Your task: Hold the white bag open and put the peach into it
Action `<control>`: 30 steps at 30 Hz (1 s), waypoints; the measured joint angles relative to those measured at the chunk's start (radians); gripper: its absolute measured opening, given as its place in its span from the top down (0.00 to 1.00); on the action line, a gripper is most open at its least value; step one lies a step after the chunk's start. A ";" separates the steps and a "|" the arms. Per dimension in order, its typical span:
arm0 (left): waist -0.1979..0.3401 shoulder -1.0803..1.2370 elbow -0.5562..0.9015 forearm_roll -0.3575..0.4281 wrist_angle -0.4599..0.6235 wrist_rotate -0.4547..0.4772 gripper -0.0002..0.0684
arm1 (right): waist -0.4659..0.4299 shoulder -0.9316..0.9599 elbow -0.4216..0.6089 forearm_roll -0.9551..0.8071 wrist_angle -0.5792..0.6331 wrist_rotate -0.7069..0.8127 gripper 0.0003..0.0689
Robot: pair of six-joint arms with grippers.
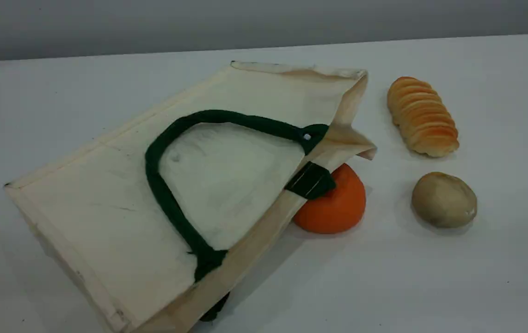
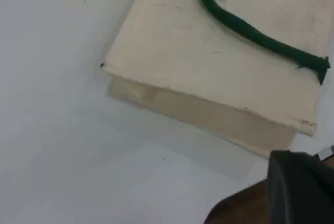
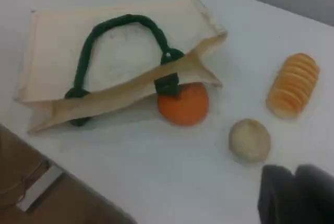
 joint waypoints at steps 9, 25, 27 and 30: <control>0.049 0.000 0.000 0.000 0.001 0.000 0.97 | -0.064 0.000 0.000 0.000 0.000 -0.002 0.91; 0.403 -0.067 0.000 0.001 0.002 0.000 0.95 | -0.419 0.000 0.000 0.000 0.000 -0.001 0.89; 0.403 -0.107 0.000 0.001 0.002 0.000 0.95 | -0.419 0.000 0.000 0.000 0.000 -0.002 0.88; 0.403 -0.151 0.000 0.001 0.002 0.000 0.94 | -0.419 0.000 0.000 0.000 0.000 -0.002 0.87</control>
